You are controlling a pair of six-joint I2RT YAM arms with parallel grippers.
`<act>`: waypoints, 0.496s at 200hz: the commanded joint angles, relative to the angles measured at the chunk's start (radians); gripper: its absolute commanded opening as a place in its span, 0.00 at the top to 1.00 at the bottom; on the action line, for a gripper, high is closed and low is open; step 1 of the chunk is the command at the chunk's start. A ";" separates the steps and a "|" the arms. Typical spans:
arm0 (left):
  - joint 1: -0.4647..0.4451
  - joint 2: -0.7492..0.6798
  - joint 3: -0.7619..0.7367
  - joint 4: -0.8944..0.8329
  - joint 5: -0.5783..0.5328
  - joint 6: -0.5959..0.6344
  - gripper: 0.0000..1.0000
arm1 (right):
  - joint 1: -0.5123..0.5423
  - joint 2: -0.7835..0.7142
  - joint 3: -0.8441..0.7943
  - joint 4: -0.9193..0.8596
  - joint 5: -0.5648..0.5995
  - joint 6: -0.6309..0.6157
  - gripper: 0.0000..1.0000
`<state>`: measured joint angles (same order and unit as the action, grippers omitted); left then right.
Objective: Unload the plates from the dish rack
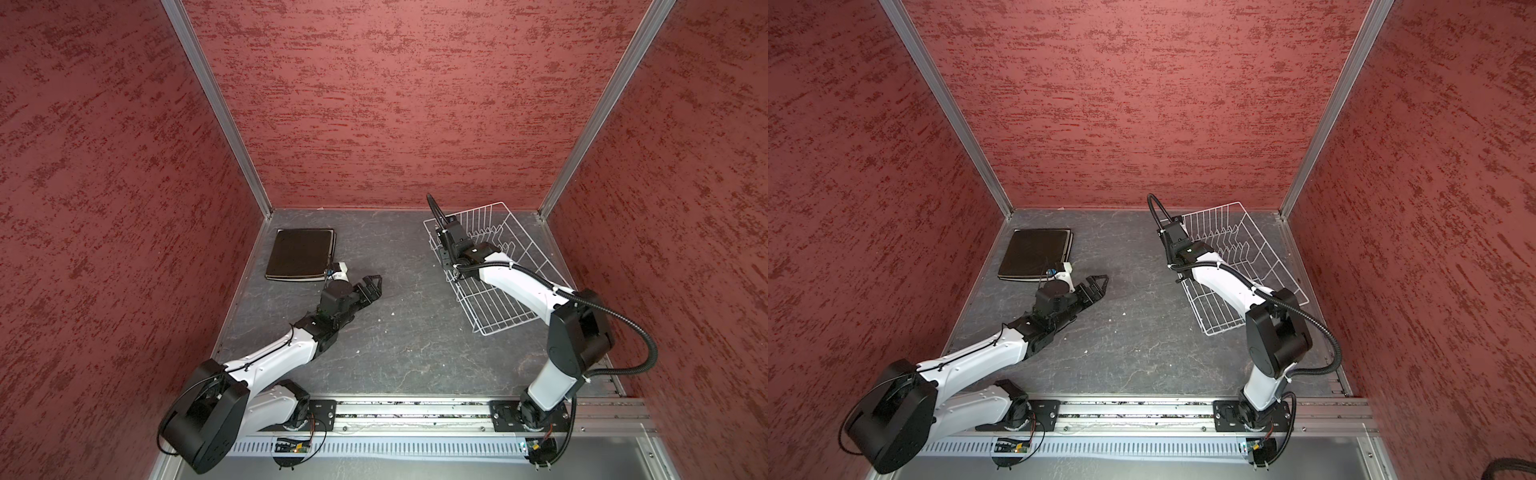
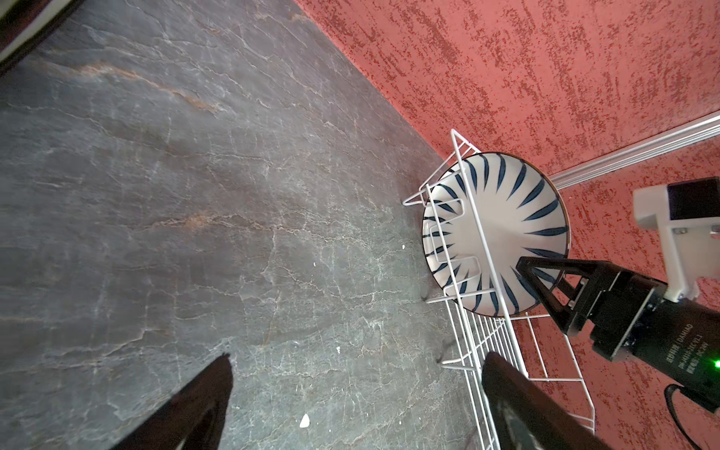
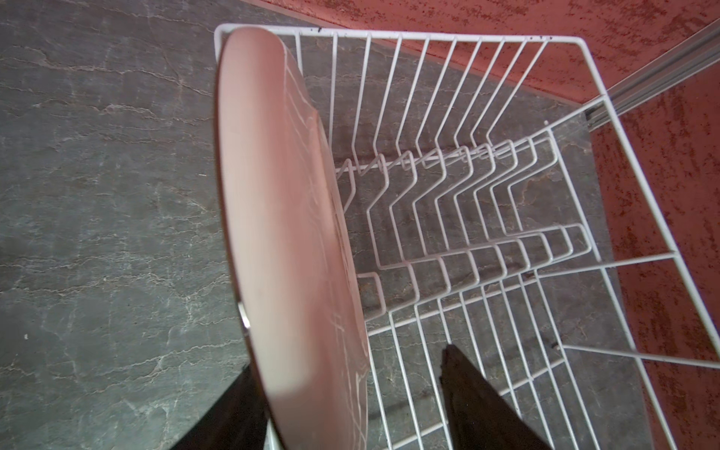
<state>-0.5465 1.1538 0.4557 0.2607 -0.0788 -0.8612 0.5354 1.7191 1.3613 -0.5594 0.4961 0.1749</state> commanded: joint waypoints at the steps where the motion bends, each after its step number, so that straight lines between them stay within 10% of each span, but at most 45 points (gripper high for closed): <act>1: -0.009 -0.006 0.018 -0.034 -0.021 -0.009 0.00 | 0.006 0.021 0.044 0.039 0.052 -0.004 0.33; 99: -0.015 -0.023 0.031 -0.089 -0.045 -0.035 0.00 | 0.041 0.152 0.205 -0.054 0.212 -0.067 0.48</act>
<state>-0.5556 1.1515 0.4561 0.1913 -0.1078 -0.8864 0.5579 1.8660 1.5188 -0.5758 0.6243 0.1326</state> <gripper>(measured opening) 0.996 0.528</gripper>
